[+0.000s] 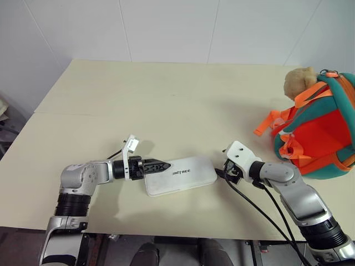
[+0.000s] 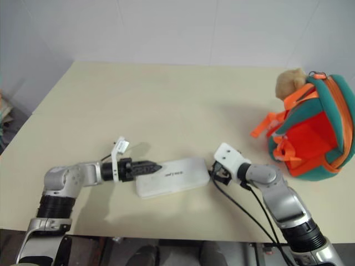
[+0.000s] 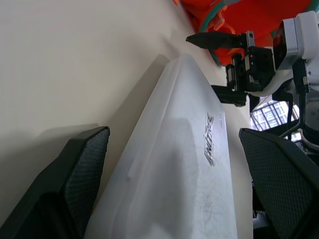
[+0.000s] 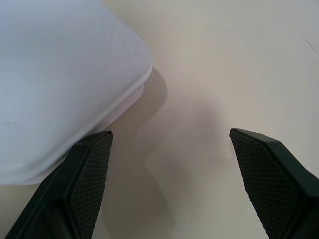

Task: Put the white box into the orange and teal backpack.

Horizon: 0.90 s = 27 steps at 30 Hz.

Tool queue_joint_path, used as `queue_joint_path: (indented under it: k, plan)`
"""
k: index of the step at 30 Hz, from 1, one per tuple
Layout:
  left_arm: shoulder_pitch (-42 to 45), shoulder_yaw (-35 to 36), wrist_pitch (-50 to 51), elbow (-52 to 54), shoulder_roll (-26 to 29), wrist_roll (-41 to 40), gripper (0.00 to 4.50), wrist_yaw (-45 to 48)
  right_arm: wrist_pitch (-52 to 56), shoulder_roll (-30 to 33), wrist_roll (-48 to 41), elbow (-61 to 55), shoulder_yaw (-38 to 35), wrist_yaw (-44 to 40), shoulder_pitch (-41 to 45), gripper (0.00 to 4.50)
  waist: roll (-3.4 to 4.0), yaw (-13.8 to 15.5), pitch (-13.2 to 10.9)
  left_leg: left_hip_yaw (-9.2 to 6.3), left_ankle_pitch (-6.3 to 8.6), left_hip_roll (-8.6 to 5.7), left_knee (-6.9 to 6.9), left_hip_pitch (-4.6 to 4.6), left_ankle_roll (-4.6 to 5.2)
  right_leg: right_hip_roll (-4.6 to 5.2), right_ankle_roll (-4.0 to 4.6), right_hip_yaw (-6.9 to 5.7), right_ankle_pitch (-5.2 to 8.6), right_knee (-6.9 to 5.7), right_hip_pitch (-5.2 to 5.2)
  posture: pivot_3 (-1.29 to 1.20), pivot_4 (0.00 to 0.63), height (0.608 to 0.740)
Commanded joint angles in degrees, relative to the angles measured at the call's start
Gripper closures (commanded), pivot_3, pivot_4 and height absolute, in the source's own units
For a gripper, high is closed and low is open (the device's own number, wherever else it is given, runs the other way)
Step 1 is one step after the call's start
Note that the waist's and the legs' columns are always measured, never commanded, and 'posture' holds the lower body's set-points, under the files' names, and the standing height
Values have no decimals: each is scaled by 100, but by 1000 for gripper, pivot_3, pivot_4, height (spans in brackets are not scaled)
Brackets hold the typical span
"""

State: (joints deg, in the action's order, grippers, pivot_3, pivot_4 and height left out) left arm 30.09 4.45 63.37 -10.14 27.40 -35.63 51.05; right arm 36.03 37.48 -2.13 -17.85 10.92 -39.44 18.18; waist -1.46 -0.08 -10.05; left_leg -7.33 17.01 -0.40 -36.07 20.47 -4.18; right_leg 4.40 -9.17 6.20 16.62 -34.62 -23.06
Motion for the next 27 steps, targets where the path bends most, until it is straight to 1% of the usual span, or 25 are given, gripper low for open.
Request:
queue_joint_path:
  k: [1, 3, 9, 15, 17, 21, 24, 27]
  plan:
    - [-77, 124, -72, -402, 191, 273, 49, -379, -107, 3, -30, -258, -54, -24, -57, 0, 0, -20, 0, 0, 0, 0, 0, -16, 0, -1, 1, 0, -1, 2, 18, 0, 150, 740]
    - [-145, 191, -37, -347, 364, 248, 49, -348, -111, 5, -27, -268, -57, -21, -76, 0, 0, -50, 0, 0, -1, 2, 0, -37, 0, -3, 2, -2, -1, 9, 44, 0, 150, 740]
    - [-645, 524, 259, -2, 1045, 95, 49, -257, -151, 34, -27, -269, -72, -47, -125, 0, -1, -328, 0, 2, -7, 16, 6, -43, -5, -17, 19, 3, -11, 19, 48, 0, 150, 740]
    - [-1215, 826, 376, 3, 1552, -41, 49, -150, -240, -10, 21, -117, -3, -35, -44, 0, 0, -330, 0, 2, -6, 24, 47, -66, -5, -23, 21, 3, -8, 19, 46, 0, 150, 740]
    - [-1339, 947, 432, 45, 1603, -143, 49, -155, -262, -40, 44, -30, 13, -11, 27, 0, 1, -331, -1, 4, -6, 24, 56, -70, -6, -22, 25, 4, -5, 23, 46, 0, 150, 740]
    - [-1692, 1223, 743, 472, 1545, -504, 49, -192, -289, -166, 111, 155, 13, 102, 196, 0, 3, -337, -2, 8, -5, 26, 74, -76, -6, -22, 29, 6, -3, 29, 45, 0, 150, 740]
    - [-1930, 1389, 1008, 835, 1405, -759, 49, -314, -323, -222, 153, 214, 36, 80, 230, 0, 6, -303, -4, 6, -4, 27, 90, -75, -8, -20, 28, 5, 4, 36, 42, 0, 150, 740]
    - [-2199, 1402, 1277, 1275, 1262, -985, 49, -455, -345, -244, 165, 237, 51, 46, 246, 0, 9, -284, -6, 6, 9, 26, 91, -67, -14, -13, 22, 4, 11, 47, 38, 0, 150, 740]
